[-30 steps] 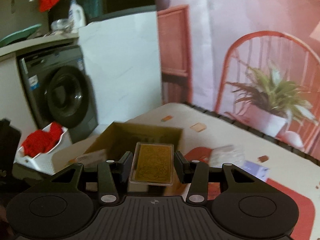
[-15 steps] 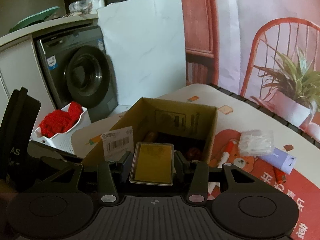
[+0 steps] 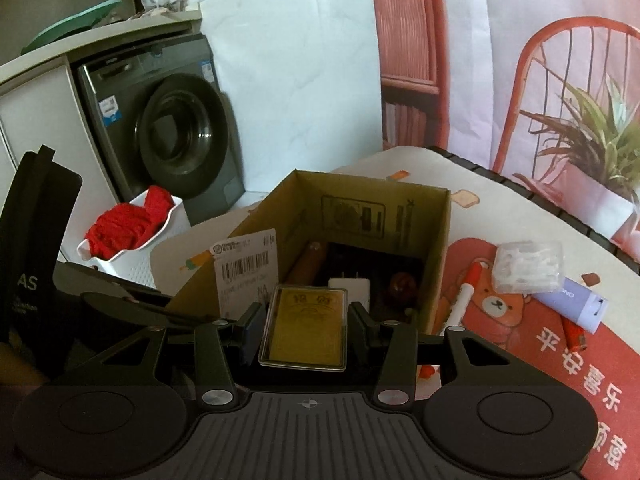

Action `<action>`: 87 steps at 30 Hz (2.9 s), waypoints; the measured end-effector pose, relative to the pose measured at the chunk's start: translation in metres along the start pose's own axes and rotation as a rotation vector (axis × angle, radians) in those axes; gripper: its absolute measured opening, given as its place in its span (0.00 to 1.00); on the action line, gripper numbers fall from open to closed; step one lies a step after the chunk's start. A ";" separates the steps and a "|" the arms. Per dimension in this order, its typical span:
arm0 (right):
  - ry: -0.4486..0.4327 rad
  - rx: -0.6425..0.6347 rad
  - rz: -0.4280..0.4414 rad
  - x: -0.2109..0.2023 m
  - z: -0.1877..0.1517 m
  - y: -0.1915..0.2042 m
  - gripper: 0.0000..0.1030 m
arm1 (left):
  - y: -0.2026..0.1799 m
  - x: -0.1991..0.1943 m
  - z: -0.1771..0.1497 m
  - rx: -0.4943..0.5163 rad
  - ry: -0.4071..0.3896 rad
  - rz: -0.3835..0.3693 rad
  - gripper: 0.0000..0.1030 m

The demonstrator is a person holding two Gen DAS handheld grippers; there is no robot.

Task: Organize rigid objects
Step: 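Lift the gold card case, carry it over the box and release it inside, then move the right gripper to the white marker and grasp it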

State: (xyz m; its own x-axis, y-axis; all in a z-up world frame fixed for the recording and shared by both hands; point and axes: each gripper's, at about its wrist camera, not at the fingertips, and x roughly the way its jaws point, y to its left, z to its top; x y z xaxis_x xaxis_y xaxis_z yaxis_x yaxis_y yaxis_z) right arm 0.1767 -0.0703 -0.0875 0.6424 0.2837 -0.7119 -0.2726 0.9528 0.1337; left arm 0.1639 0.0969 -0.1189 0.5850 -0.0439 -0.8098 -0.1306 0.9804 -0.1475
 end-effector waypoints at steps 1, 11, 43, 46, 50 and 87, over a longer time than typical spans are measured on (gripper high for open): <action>0.003 0.000 0.002 0.001 0.000 0.000 0.41 | 0.000 0.000 0.000 0.000 0.000 0.000 0.24; 0.027 0.011 0.015 0.003 -0.003 0.001 0.42 | 0.000 0.000 0.000 0.000 0.000 0.000 0.24; -0.239 0.251 -0.201 -0.030 0.000 -0.073 0.62 | 0.000 0.000 0.000 0.000 0.000 0.000 0.24; -0.237 0.269 -0.230 -0.026 0.001 -0.092 0.59 | 0.000 0.000 0.000 0.000 0.000 0.000 0.24; -0.203 0.335 -0.257 -0.010 0.001 -0.123 0.55 | 0.000 0.001 -0.001 -0.001 0.003 0.003 0.24; 0.053 0.425 -0.168 0.081 -0.006 -0.152 0.29 | 0.000 0.006 -0.001 -0.007 0.012 0.009 0.25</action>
State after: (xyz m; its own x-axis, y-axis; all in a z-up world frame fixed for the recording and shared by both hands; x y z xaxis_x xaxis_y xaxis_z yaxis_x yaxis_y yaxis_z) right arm 0.2659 -0.1928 -0.1692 0.6122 0.1256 -0.7807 0.1578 0.9480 0.2763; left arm 0.1665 0.0961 -0.1239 0.5738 -0.0373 -0.8182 -0.1419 0.9793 -0.1442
